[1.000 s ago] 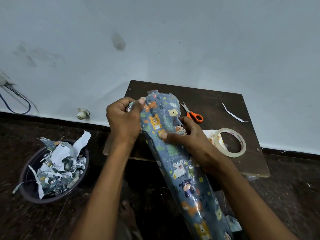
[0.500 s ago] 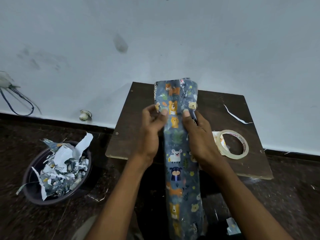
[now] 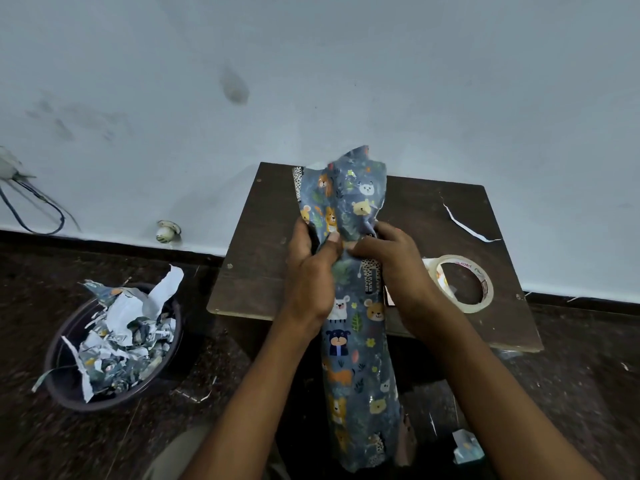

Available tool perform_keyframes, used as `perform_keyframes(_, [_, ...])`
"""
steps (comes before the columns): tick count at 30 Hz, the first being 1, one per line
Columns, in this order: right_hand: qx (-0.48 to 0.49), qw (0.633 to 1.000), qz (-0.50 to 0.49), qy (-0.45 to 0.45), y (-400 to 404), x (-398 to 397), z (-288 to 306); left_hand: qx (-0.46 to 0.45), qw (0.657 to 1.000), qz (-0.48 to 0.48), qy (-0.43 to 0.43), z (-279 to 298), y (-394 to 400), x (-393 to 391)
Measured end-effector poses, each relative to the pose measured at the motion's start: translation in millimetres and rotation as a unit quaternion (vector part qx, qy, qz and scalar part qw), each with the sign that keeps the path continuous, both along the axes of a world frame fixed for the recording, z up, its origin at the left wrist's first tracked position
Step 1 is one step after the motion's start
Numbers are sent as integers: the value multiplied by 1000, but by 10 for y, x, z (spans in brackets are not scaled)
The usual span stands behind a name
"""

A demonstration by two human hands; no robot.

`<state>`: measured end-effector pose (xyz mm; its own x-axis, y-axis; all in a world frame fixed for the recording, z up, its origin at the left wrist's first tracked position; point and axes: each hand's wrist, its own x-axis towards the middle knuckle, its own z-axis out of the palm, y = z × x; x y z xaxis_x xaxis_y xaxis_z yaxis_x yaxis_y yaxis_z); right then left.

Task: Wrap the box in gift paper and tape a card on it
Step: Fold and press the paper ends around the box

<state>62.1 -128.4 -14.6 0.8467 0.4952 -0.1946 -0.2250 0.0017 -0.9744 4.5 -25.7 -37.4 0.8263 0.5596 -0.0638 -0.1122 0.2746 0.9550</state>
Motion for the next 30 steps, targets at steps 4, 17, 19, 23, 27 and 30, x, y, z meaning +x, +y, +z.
perform_keyframes(4, [1, 997, -31, 71, 77, -38, -41, 21, 1000, 16, 12, 4, -18, 11])
perform_keyframes(17, [-19, 998, -38, 46, 86, -30, -30, 27, 999, 17, -18, 37, 76, 10])
perform_keyframes(19, [-28, 997, -31, 58, 97, -21, -23, 26, 999, 24, -18, 38, 139, 18])
perform_keyframes(23, [-64, 995, -29, 65, 81, -6, 17, 38, 998, 40, 41, 53, 320, 18])
perform_keyframes(27, [-70, 996, -22, 46, 51, 1, 31, 65, 991, -16, 116, 56, 365, -46])
perform_keyframes(30, [-73, 996, -25, 40, 50, 11, 2, 91, 985, -68, 128, 72, 309, -69])
